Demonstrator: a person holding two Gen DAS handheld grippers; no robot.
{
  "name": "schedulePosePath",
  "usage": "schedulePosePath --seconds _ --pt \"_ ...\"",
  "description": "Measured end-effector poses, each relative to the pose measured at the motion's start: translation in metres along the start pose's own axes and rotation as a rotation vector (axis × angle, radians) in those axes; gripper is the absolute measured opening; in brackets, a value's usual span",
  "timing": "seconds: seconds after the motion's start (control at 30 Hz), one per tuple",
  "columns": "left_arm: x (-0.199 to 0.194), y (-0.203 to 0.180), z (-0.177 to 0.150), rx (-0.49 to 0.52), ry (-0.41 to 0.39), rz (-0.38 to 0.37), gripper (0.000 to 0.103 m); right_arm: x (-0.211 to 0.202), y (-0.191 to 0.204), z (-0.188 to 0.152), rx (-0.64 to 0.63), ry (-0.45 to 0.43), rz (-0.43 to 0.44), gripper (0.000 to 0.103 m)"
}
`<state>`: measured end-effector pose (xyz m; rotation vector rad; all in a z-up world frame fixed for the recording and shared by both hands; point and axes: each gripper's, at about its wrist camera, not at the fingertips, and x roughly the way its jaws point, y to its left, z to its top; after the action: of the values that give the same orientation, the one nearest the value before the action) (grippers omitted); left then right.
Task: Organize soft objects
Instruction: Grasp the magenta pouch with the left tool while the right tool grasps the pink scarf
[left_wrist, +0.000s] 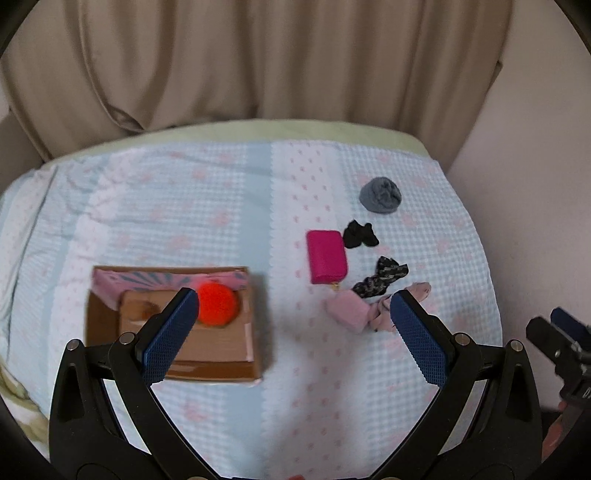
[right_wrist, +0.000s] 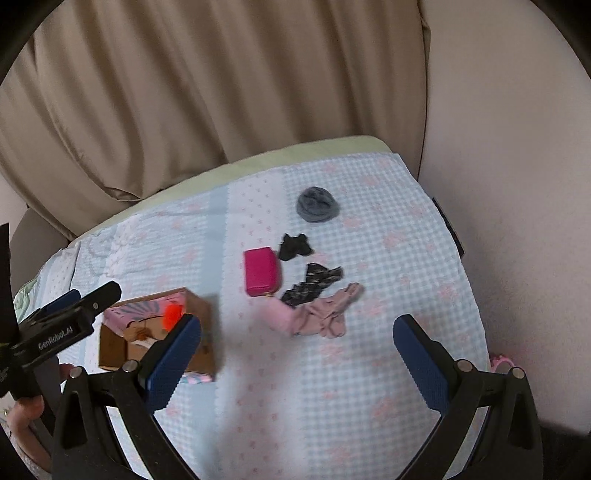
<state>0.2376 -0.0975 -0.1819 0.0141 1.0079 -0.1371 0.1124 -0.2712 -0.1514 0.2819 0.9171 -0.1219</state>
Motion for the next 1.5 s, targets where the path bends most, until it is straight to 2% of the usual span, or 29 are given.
schedulePosePath --seconds 0.3,0.5,0.7,1.03,1.23,1.3,1.37,1.43,1.5 --pt "0.114 -0.031 0.020 0.012 0.137 -0.005 0.103 0.088 -0.058 0.005 0.114 0.094 0.036 0.103" --pt "0.198 -0.037 0.028 0.006 0.233 -0.035 0.103 0.142 -0.071 -0.002 0.190 0.135 0.034 0.103" --pt "0.269 -0.042 0.026 0.019 0.325 -0.032 0.103 0.197 -0.079 -0.009 0.259 0.189 0.013 0.103" --pt "0.339 -0.042 0.021 -0.002 0.388 -0.026 0.103 0.264 -0.086 -0.025 0.323 0.273 -0.007 0.103" --pt "0.361 -0.041 0.018 -0.012 0.408 -0.019 0.102 0.294 -0.083 -0.033 0.336 0.321 0.009 0.083" --pt "0.365 -0.043 0.016 0.000 0.411 -0.014 0.092 0.300 -0.081 -0.035 0.329 0.333 0.007 0.071" --pt "0.367 -0.044 0.015 0.028 0.413 0.008 0.087 0.305 -0.080 -0.037 0.332 0.344 0.006 0.067" --pt "0.364 -0.045 0.016 0.039 0.401 -0.003 0.077 0.307 -0.079 -0.037 0.332 0.347 0.001 0.057" --pt "0.362 -0.045 0.017 0.056 0.389 0.000 0.063 0.308 -0.076 -0.036 0.312 0.343 -0.005 0.043"
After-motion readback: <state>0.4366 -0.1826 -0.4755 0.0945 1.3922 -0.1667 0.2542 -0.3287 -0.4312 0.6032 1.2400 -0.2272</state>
